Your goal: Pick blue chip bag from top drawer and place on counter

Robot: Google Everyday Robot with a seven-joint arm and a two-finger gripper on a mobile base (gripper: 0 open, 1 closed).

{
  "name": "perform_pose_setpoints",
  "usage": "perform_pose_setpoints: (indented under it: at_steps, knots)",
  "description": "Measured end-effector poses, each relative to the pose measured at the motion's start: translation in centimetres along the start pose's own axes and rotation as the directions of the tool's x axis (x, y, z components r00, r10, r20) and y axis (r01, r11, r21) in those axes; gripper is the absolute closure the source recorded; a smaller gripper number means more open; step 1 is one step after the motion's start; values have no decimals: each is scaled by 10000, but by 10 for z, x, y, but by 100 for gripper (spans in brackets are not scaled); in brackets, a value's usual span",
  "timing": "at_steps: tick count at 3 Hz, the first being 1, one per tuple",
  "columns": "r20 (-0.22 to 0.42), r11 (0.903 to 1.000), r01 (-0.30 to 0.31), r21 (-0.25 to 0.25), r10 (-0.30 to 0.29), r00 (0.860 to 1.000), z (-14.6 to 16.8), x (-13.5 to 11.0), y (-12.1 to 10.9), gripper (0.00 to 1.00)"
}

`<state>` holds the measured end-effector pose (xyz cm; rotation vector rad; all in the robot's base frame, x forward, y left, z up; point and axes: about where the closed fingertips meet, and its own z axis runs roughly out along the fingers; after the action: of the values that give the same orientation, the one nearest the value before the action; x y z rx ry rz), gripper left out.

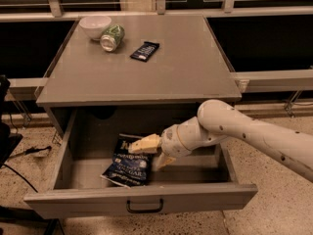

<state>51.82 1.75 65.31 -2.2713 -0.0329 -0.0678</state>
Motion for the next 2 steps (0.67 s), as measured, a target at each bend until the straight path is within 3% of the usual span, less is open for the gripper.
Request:
perform_pose_setpoints:
  at_steps: [1,2]
  knots:
    - [-51,9996,-91,-282,90,9999,2,1,9,28]
    - [-174,9986,-527,8,527,9985,5,3,18,30]
